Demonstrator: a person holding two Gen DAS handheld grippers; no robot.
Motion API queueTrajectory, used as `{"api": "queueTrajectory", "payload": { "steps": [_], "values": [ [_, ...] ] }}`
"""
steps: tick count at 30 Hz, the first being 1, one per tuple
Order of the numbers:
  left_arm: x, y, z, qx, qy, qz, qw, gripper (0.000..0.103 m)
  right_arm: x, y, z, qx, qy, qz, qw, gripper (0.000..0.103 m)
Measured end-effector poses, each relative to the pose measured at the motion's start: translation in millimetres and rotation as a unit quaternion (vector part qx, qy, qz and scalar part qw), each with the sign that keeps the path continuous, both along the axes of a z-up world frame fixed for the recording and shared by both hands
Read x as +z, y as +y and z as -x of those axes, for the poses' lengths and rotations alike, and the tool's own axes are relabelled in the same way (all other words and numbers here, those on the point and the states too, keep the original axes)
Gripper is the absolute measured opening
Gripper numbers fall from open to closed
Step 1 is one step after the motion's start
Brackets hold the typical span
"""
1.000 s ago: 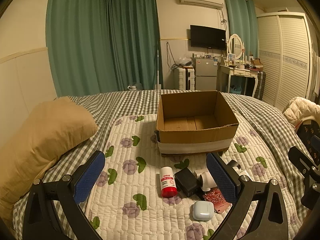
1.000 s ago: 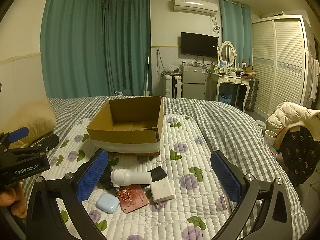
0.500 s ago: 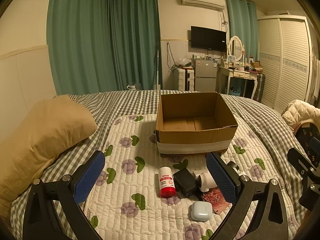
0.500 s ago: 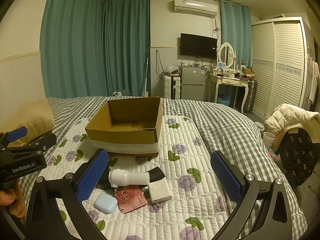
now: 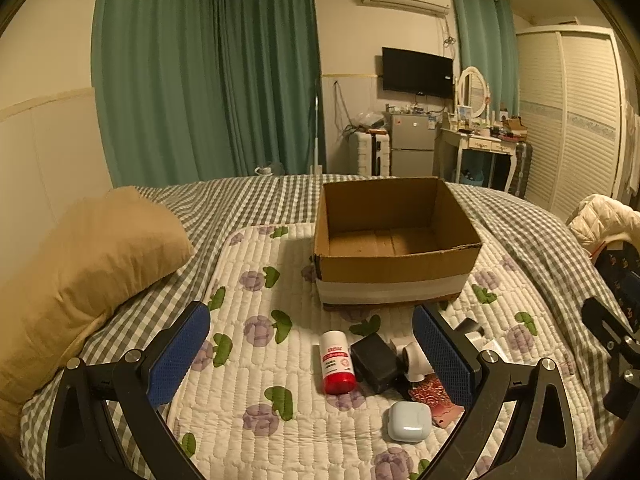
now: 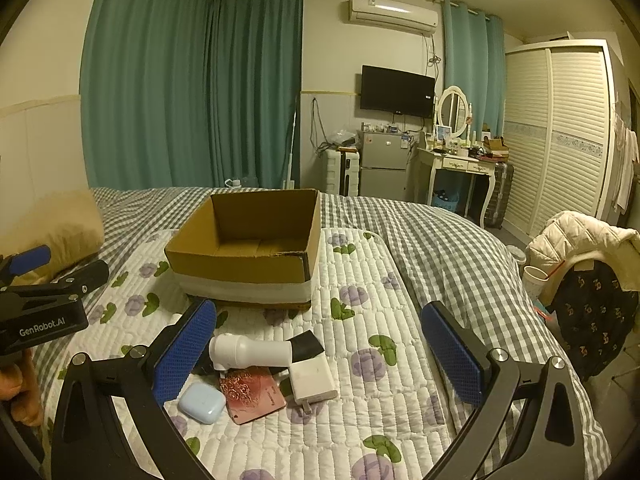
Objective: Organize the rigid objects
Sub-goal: 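Grasp the red-capped white bottle with the left tool while the right tool grasps the white massager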
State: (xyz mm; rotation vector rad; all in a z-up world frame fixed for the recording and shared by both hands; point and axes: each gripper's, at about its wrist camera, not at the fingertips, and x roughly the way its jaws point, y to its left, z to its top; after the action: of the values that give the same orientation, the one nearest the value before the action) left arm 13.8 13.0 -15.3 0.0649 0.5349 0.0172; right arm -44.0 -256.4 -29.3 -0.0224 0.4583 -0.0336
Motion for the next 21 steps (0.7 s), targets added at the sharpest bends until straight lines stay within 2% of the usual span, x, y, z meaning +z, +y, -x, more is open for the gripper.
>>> {"api": "queueTrajectory", "payload": {
  "steps": [3,7,21],
  "values": [
    [-7,6,-6,0.003,0.008,0.012,0.9999,0.103,-6,-3,-5,0.001,0.009,-0.001,1.0,0.103],
    [-24,9,-18,0.002,0.031,0.009,0.9995,0.103,-17,-7,-14,0.001,0.027,-0.006,1.0,0.103],
    [-109,14,-66,0.0,0.134,0.001,0.991,0.103,-83,-5,-56,0.021,0.109,-0.005,0.994,0.103]
  ]
}}
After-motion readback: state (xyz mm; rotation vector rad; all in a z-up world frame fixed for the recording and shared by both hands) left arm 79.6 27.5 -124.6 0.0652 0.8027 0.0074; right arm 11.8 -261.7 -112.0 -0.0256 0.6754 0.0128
